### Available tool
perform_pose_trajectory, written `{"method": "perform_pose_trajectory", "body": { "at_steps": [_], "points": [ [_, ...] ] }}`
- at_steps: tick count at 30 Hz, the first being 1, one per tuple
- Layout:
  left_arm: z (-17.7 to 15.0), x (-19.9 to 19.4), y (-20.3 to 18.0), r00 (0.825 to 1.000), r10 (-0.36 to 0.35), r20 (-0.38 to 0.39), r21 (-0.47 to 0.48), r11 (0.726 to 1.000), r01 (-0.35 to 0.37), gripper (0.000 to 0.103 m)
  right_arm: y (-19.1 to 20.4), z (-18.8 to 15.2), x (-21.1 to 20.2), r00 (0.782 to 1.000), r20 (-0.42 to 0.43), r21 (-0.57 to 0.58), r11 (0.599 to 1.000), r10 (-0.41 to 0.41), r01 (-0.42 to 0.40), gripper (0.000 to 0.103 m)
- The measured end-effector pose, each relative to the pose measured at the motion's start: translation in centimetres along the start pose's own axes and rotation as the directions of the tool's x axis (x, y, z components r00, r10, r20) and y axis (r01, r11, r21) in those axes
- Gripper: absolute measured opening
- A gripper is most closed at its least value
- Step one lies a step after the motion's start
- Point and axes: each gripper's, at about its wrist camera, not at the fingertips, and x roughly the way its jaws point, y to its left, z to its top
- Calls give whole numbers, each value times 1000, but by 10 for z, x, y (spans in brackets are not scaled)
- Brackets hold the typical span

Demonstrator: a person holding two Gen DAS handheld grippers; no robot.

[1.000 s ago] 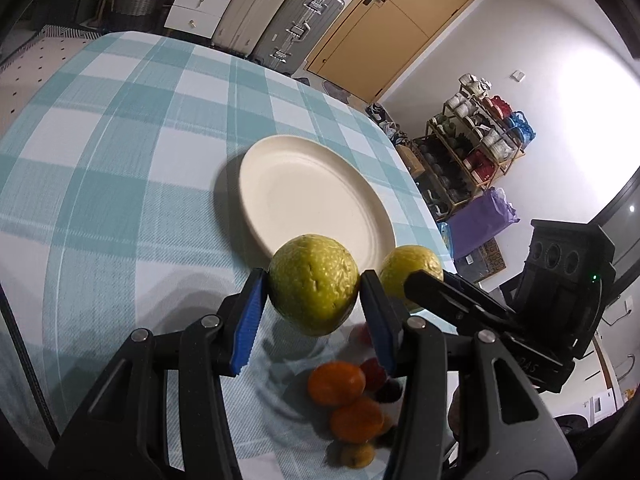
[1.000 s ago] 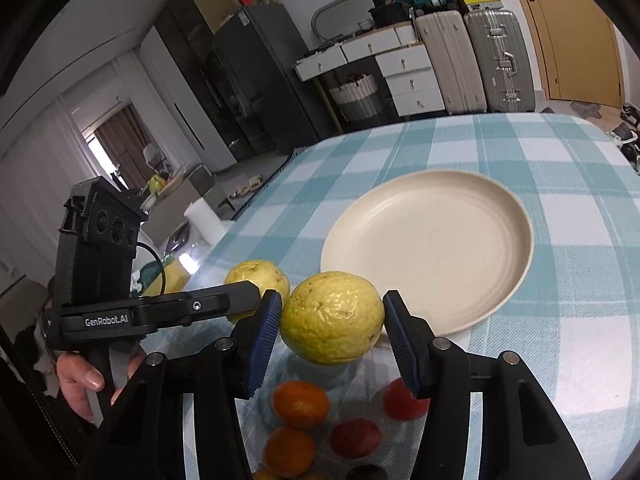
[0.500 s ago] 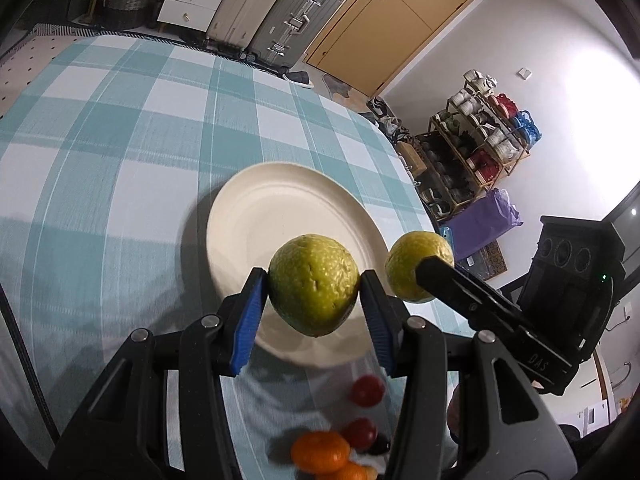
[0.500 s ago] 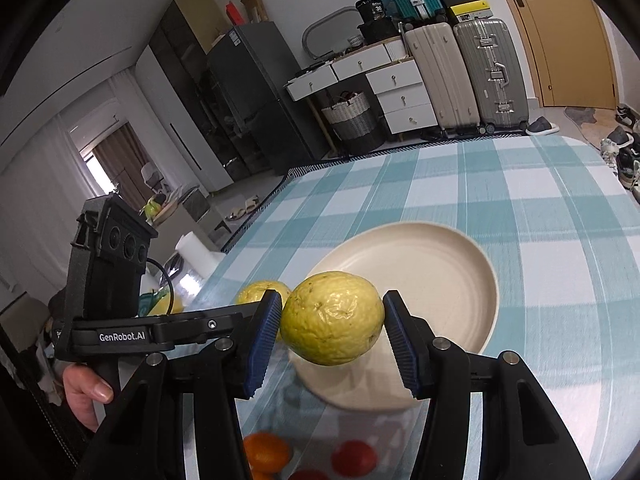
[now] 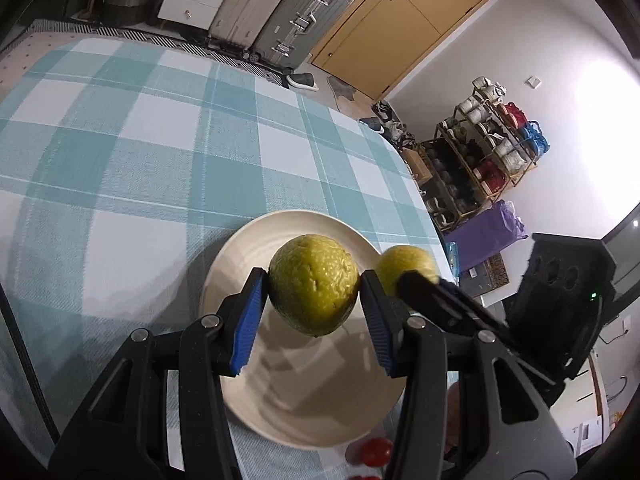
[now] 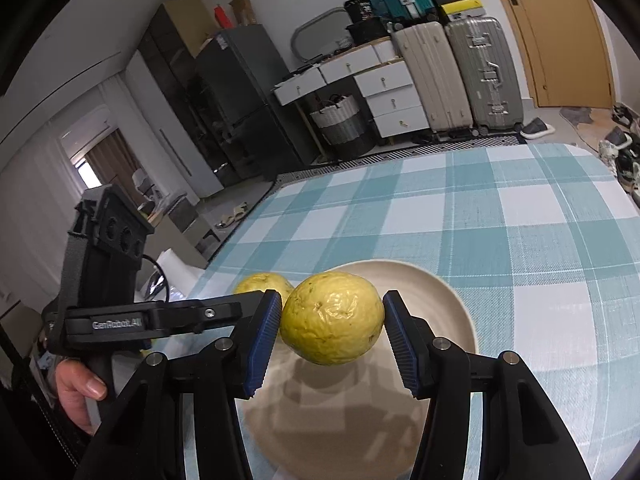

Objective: Organize fruits
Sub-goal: 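Carry both yellow fruits onto the cream plate and open both tools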

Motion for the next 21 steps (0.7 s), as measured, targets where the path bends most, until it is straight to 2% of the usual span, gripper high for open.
{"method": "perform_pose_trajectory", "body": {
  "at_steps": [5, 13, 17, 21],
  "points": [
    [9, 19, 0, 1000, 22, -20, 3, 1000, -22, 45, -9, 1, 21, 1000, -19, 11, 1000, -19, 19, 54],
    [12, 46, 8, 999, 10, -47, -32, 999, -11, 45, -31, 5, 37, 999, -34, 88, 995, -36, 39, 54],
    [16, 51, 14, 999, -9, -33, -86, 996, 6, 46, -38, 4, 45, 998, -53, 123, 992, -20, 26, 54],
    [19, 46, 10, 1000, -21, -20, -75, 997, 19, 46, -44, 6, 43, 999, -31, 173, 985, 16, -10, 58]
  ]
}}
